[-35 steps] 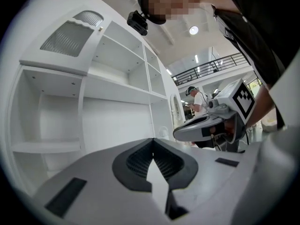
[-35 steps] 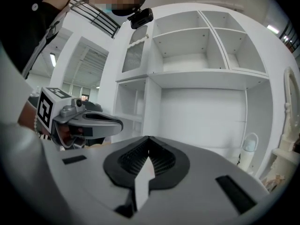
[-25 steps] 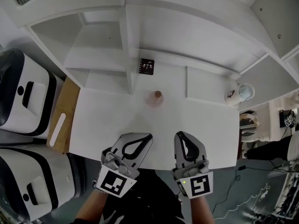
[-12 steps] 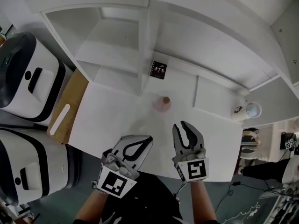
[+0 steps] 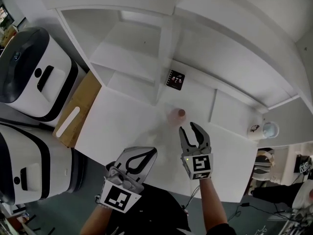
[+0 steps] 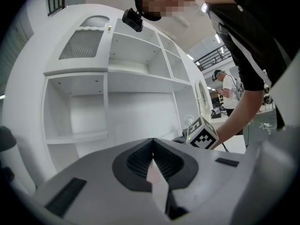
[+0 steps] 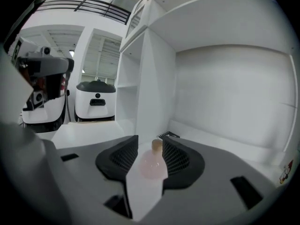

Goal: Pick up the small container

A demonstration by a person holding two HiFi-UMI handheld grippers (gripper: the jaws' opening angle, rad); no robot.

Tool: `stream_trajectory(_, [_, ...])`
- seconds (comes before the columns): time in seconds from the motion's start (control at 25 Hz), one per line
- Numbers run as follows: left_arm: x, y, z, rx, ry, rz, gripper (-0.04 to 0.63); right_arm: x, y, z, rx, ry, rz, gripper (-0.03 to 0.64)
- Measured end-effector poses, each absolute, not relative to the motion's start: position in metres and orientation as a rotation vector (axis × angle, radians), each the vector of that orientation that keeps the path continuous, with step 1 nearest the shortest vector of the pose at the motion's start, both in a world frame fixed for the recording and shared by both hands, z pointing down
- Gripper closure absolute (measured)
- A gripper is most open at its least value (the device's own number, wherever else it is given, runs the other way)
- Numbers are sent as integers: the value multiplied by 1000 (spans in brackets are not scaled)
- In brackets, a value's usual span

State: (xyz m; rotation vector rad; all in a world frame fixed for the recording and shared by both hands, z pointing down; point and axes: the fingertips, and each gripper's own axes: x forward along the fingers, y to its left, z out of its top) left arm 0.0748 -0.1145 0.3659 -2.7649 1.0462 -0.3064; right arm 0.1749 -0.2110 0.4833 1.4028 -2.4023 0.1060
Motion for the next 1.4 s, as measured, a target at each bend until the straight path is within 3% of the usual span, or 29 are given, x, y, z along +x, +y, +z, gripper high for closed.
stream_trajectory(0.48, [50, -119, 383, -2741, 1187, -389, 595, 173, -259, 543, 1379, -2339, 252, 471])
stream_trajectory(1.4, [38, -131, 393, -2746, 1243, -410, 595, 160, -278, 548, 1320, -2399, 259, 472])
